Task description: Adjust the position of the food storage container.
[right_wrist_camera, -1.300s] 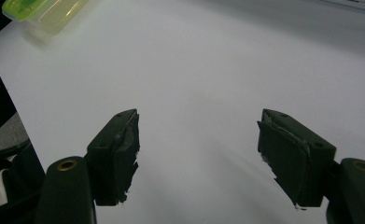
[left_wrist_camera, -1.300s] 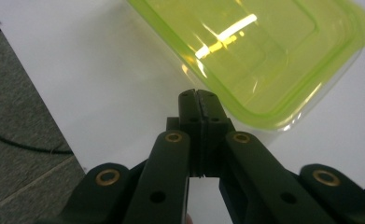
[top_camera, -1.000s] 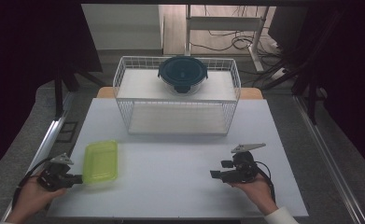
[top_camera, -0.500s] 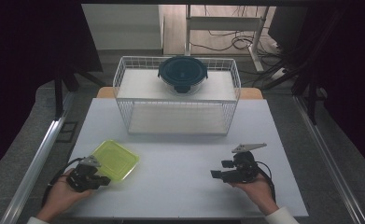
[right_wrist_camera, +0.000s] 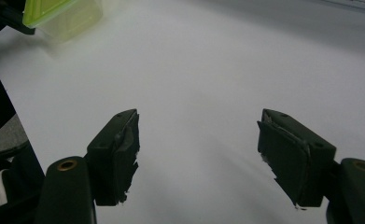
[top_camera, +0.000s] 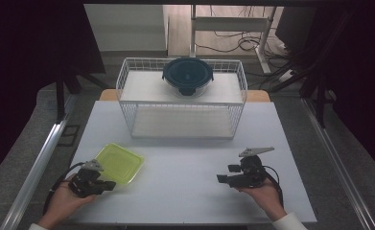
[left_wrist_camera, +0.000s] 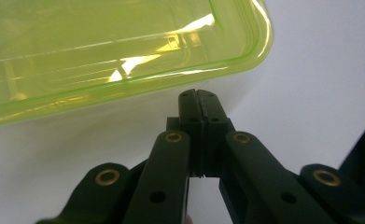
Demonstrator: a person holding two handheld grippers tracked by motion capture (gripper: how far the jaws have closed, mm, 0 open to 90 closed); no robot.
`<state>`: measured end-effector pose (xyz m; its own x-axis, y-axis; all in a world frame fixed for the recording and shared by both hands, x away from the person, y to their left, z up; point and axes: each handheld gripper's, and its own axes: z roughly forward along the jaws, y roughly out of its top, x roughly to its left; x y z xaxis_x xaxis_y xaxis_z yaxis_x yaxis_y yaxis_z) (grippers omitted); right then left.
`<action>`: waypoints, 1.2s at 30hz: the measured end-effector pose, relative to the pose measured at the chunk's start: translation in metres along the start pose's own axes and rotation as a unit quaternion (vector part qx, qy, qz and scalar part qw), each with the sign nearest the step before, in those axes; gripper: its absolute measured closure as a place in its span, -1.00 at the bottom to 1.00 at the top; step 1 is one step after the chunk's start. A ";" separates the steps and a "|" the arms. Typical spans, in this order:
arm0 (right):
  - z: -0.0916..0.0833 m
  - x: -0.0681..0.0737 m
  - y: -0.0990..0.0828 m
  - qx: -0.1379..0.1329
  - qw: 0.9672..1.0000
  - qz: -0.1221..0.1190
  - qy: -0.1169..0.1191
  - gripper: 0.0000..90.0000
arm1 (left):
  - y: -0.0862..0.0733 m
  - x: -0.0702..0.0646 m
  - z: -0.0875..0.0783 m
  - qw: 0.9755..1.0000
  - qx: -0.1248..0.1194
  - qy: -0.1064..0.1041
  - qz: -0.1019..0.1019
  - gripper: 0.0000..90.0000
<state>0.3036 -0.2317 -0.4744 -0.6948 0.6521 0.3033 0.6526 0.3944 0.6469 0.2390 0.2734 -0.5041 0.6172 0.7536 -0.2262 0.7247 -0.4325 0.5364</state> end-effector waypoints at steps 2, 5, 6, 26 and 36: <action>0.000 0.000 0.000 0.000 1.000 0.000 0.000 -0.35 | -0.001 0.006 -0.011 1.000 -0.005 0.010 -0.003 1.00; 0.000 0.000 0.000 0.000 1.000 0.000 0.000 -0.35 | 0.000 0.017 -0.023 0.999 -0.021 0.040 -0.014 1.00; 0.001 0.000 0.000 0.000 1.000 -0.001 0.000 -0.35 | 0.001 0.020 -0.025 0.998 -0.021 0.050 -0.014 1.00; 0.001 0.000 0.000 0.001 1.000 -0.002 -0.002 -0.35 | 0.038 0.105 -0.027 0.989 -0.023 0.126 -0.077 1.00; 0.000 -0.002 -0.001 -0.001 1.000 0.001 -0.002 -0.35 | 0.037 0.110 -0.002 0.991 0.005 0.106 -0.083 1.00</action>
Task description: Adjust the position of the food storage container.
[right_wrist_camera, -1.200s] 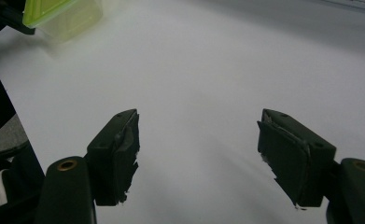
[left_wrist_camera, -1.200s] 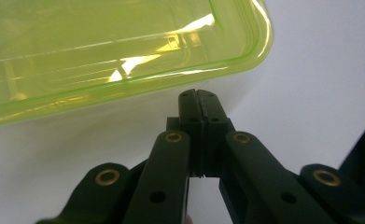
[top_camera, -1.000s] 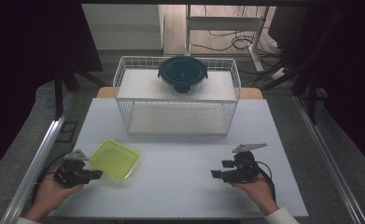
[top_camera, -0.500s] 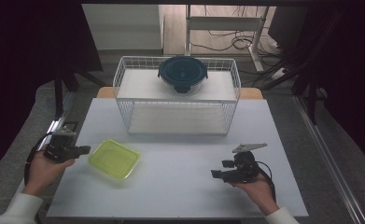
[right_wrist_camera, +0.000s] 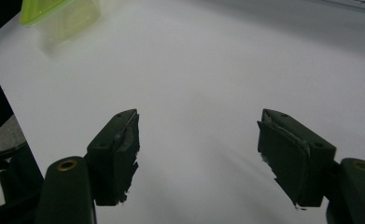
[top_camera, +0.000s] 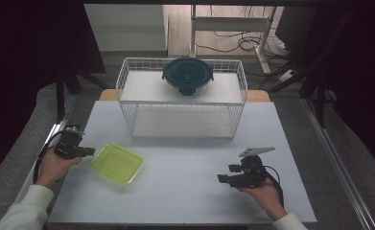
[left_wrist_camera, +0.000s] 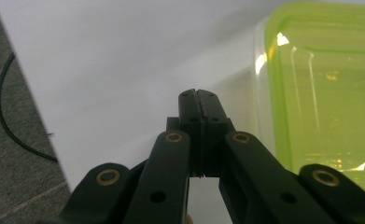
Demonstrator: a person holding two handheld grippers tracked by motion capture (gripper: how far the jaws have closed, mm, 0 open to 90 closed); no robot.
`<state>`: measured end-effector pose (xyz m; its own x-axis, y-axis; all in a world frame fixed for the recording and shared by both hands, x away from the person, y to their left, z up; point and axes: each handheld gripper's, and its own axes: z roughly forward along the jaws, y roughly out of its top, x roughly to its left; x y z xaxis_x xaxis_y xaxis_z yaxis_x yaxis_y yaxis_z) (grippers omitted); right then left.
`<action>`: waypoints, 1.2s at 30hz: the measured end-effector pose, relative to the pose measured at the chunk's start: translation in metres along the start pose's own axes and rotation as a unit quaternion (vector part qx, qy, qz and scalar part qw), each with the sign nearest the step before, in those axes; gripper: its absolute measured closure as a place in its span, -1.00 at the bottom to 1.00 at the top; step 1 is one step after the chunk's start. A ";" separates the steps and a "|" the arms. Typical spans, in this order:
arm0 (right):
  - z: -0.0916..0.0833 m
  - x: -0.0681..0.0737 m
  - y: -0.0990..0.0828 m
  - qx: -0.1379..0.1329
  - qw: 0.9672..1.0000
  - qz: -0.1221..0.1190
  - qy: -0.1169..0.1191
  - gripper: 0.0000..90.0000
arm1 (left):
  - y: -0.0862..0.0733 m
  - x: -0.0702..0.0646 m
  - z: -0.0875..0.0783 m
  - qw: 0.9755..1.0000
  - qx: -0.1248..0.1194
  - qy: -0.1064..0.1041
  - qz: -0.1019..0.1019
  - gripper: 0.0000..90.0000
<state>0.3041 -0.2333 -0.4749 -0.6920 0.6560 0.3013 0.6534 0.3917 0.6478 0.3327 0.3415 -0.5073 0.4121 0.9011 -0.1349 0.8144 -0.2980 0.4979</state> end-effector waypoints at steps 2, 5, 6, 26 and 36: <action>0.000 0.000 0.000 0.000 1.000 0.000 -0.001 -0.35 | -0.001 -0.005 0.002 1.000 0.005 -0.004 0.008 1.00; 0.000 0.000 0.000 0.000 1.000 0.000 0.000 -0.35 | -0.005 -0.011 0.003 1.000 0.013 -0.004 0.017 1.00; 0.000 0.000 0.000 0.000 1.000 0.000 0.000 -0.35 | -0.007 -0.013 0.003 1.000 0.014 -0.005 0.018 1.00; -0.001 0.001 0.001 -0.003 1.000 -0.001 0.001 -0.35 | -0.021 -0.077 0.008 0.997 0.037 -0.060 0.031 1.00; -0.004 0.000 0.001 -0.007 1.000 0.003 0.001 -0.35 | -0.014 -0.103 0.019 0.994 0.043 -0.098 0.032 1.00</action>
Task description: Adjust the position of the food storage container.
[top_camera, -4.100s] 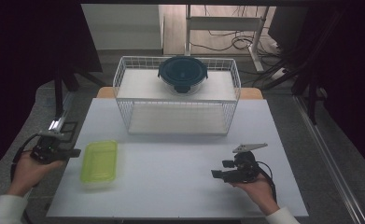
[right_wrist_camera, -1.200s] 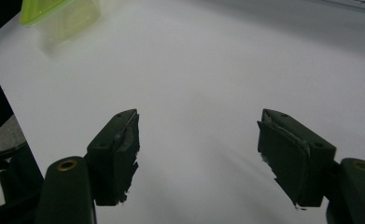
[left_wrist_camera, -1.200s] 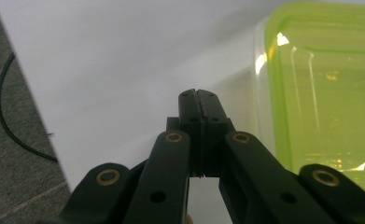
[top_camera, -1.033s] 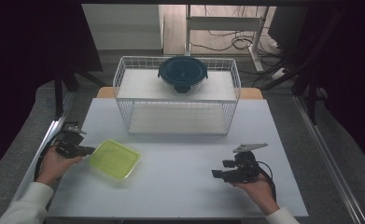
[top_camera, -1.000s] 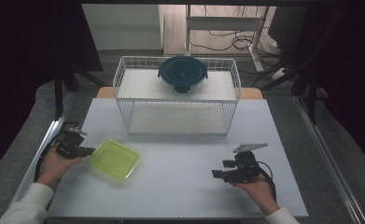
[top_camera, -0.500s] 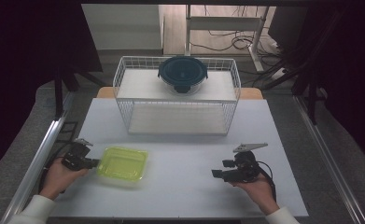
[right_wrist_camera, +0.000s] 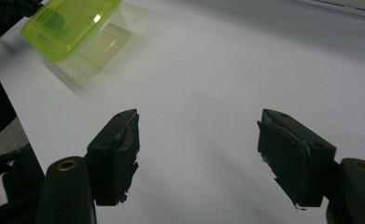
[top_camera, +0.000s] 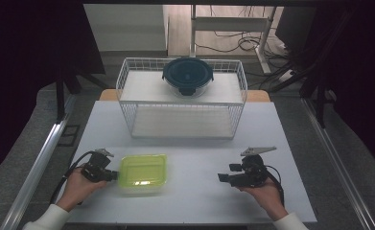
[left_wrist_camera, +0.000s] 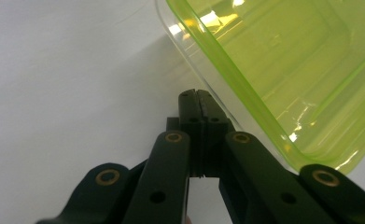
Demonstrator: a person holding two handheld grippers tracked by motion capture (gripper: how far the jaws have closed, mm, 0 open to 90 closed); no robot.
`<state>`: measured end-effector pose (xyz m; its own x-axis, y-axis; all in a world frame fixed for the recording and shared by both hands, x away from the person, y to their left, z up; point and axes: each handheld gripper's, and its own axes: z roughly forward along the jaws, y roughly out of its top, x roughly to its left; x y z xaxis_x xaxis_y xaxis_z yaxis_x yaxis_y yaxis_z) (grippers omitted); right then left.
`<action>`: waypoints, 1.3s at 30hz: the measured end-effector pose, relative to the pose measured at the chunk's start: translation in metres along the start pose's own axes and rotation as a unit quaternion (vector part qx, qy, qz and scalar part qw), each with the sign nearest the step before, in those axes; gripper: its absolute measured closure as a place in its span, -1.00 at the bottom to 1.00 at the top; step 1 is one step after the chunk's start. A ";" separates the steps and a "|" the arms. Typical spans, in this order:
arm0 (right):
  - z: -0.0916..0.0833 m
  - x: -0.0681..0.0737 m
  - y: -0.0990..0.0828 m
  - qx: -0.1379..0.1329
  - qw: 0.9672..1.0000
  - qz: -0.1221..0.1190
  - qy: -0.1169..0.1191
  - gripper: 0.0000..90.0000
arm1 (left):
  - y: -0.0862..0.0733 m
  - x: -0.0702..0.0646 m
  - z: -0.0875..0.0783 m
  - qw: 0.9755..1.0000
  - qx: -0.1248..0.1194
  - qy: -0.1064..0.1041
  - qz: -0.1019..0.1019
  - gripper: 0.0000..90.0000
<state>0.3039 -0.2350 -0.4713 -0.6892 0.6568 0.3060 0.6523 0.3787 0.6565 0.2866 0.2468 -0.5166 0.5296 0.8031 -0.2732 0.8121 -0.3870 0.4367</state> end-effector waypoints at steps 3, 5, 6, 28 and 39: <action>0.000 0.000 0.000 -0.001 1.000 0.001 0.000 -0.35 | 0.005 -0.005 0.003 1.000 0.000 -0.011 0.003 1.00; 0.000 -0.001 0.000 -0.001 1.000 0.000 0.000 -0.35 | 0.007 -0.008 0.007 1.000 -0.003 -0.022 0.000 1.00; 0.000 -0.001 0.000 -0.001 1.000 0.000 0.000 -0.35 | 0.009 -0.009 0.009 1.000 -0.003 -0.025 -0.001 1.00; -0.002 -0.003 0.000 -0.002 1.000 -0.003 -0.001 -0.35 | 0.056 -0.061 0.045 0.997 -0.012 -0.065 0.045 1.00; -0.004 -0.004 -0.001 -0.003 1.000 -0.002 -0.002 -0.35 | 0.069 -0.065 0.058 0.996 -0.014 -0.076 0.038 1.00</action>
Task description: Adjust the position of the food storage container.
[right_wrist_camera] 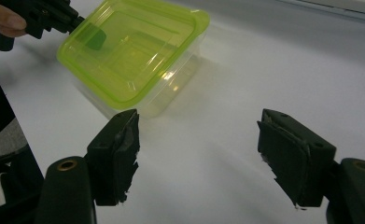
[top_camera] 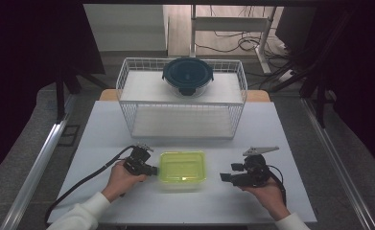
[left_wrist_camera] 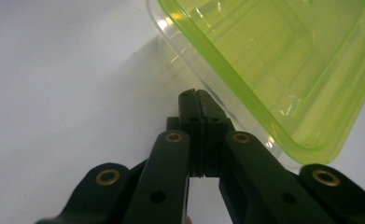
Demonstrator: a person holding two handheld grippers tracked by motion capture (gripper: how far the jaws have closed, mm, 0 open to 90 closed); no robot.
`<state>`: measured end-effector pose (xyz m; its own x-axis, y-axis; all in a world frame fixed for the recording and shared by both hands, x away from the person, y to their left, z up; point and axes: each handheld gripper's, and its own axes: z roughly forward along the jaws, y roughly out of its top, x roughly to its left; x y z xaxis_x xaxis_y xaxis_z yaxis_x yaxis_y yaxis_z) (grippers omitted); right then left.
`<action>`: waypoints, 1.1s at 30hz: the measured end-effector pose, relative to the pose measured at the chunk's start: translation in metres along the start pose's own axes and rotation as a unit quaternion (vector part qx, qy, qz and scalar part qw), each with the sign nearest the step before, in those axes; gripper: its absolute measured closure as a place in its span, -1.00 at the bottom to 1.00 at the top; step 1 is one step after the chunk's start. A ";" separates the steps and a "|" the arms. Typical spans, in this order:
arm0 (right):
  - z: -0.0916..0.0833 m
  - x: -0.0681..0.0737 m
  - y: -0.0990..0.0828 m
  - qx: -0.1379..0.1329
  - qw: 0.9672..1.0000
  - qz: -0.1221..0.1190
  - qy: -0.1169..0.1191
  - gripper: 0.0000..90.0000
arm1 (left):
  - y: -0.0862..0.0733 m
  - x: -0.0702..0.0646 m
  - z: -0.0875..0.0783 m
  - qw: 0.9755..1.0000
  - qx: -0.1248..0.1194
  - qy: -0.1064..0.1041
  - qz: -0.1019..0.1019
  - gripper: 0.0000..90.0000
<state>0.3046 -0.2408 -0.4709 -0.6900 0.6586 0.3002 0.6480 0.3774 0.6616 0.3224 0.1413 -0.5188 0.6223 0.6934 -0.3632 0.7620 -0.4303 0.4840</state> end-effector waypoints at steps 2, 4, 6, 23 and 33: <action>0.001 0.000 0.000 0.001 1.000 -0.001 0.000 -0.35 | 0.003 0.000 0.002 1.000 -0.003 -0.001 -0.001 1.00; 0.002 0.001 0.000 0.002 1.000 -0.002 -0.001 -0.35 | 0.007 -0.001 0.004 1.000 -0.006 -0.005 -0.003 1.00; 0.002 0.002 0.000 0.003 1.000 -0.002 -0.001 -0.35 | 0.009 -0.002 0.006 1.000 -0.008 -0.011 -0.008 1.00; 0.002 -0.007 0.002 -0.001 1.000 0.014 -0.001 -0.35 | -0.011 -0.002 -0.026 0.997 -0.054 0.043 0.023 1.00; 0.008 -0.007 0.004 0.004 1.000 0.011 -0.007 -0.35 | -0.030 -0.010 -0.051 0.993 -0.108 0.042 0.025 0.98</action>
<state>0.3147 -0.2390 -0.4758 -0.6709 0.6758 0.3052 0.6657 0.3676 0.6494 0.2841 0.1772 -0.4889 0.6342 0.7243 -0.2704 0.6682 -0.3376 0.6630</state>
